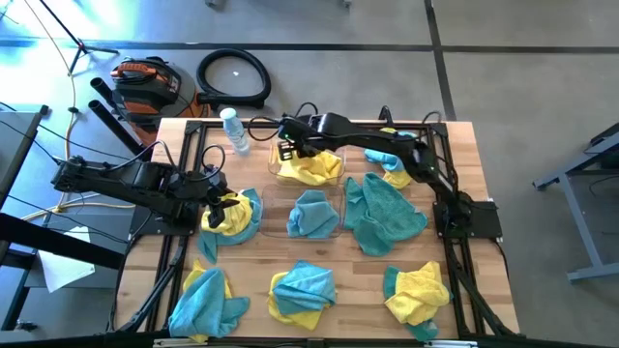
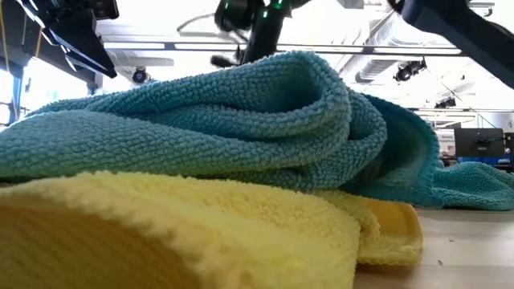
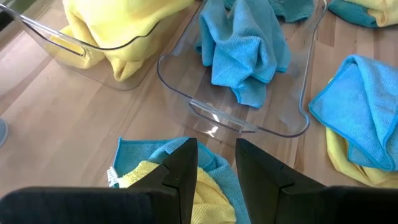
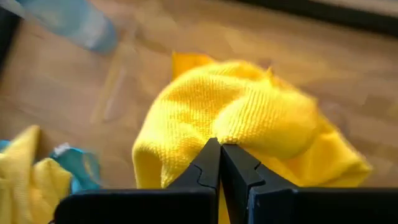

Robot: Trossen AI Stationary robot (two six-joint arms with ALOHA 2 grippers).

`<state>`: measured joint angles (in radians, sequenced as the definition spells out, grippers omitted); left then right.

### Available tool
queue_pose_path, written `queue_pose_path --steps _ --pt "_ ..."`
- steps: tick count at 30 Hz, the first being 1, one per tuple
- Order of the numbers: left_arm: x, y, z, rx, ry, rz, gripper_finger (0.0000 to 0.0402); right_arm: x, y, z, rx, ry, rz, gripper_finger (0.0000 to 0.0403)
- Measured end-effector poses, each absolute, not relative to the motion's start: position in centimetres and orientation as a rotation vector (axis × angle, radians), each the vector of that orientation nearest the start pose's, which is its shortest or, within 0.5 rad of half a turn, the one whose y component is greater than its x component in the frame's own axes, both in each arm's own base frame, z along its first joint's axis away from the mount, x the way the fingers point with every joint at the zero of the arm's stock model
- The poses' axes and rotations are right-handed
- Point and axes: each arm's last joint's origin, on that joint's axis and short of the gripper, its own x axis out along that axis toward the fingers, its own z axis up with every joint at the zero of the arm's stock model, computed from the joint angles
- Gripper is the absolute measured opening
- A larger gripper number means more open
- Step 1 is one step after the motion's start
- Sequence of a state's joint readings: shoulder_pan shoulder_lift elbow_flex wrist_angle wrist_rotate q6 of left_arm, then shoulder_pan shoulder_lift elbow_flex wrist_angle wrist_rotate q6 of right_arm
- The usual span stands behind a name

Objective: Sort microfiber towel by color & place in baskets
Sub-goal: Put the yellow microfiber cloth into the top transparent bin

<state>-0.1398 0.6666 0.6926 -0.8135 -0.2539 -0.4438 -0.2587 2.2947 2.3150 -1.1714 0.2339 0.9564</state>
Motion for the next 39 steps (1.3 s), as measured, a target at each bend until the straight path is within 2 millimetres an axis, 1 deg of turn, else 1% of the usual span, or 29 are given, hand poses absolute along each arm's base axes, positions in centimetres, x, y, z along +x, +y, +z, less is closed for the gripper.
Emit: queue_pose_path --steps 8,14,16,20,26,31,35,39 --pt "12.3 -1.0 26.5 -0.271 0.734 0.269 0.0096 46.8 -15.3 23.5 0.943 0.961 -0.965 0.0000" --pt "12.3 -1.0 26.5 -0.271 0.734 0.268 0.0096 46.8 -17.0 22.2 1.076 0.923 -1.036 0.0000" --pt "12.3 -1.0 26.5 -0.271 0.734 0.268 0.0096 46.8 -17.5 21.8 1.094 0.915 -1.042 0.0000" --pt "12.3 -1.0 26.5 -0.270 0.734 0.268 0.0096 46.9 -18.0 21.0 1.123 0.916 -1.062 0.0000" --pt "12.4 -1.0 26.5 -0.271 0.730 0.267 0.0096 47.2 -18.5 19.0 1.135 0.952 -1.067 0.0001" --pt "12.3 -1.0 26.5 -0.272 0.730 0.267 0.0096 47.5 -18.7 16.7 1.145 1.008 -1.077 0.0001" --pt "12.4 -1.0 26.5 -0.281 0.730 0.268 0.0096 47.6 -18.7 16.0 1.147 1.020 -1.075 0.0001" --pt "12.3 -1.0 26.5 -0.289 0.730 0.270 0.0096 47.6 -18.7 15.9 1.150 1.025 -1.069 0.0002"
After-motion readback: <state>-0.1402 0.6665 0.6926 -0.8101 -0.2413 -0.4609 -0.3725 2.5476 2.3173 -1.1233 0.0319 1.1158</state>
